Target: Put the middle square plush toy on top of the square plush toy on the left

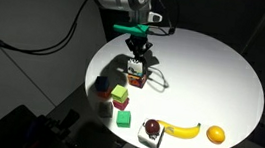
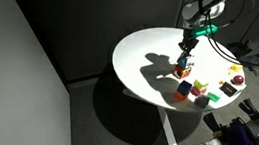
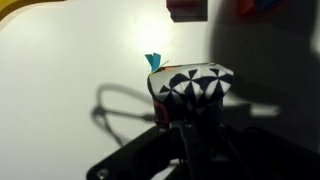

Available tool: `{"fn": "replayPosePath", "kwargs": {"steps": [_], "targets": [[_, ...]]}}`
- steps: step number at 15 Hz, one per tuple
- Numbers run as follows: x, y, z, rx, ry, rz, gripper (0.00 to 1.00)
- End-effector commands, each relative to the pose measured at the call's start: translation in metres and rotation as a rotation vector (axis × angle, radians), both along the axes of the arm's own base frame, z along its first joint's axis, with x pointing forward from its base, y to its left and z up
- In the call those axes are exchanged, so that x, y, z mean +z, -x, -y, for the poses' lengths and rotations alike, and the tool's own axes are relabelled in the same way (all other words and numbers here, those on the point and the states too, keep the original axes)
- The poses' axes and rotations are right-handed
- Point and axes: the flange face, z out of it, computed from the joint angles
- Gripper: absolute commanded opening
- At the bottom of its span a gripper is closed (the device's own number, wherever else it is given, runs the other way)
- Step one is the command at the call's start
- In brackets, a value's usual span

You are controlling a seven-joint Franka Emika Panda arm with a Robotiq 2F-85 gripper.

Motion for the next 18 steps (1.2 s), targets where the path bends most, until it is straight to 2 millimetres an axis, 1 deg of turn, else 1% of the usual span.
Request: {"fn": "replayPosePath", "kwargs": {"steps": [1,5,6,7,8,14,15,18], "targets": [[-0.001,-0.006,0.000,0.007,-0.007,-0.006,0.05],[-0.005,-0.004,0.000,0.013,-0.008,-0.011,0.06],[-0.006,-0.004,0.000,0.016,-0.007,-0.011,0.19],[-0.007,-0.003,0.000,0.016,-0.007,-0.012,0.37],[-0.008,-0.002,0.000,0.018,-0.007,-0.014,0.44],[-0.006,0.001,0.001,0.023,-0.006,-0.018,0.93],[-0.005,0.001,0.002,0.022,-0.009,-0.021,0.99],[-0.001,0.005,0.005,0.025,-0.030,-0.037,1.00]]}}
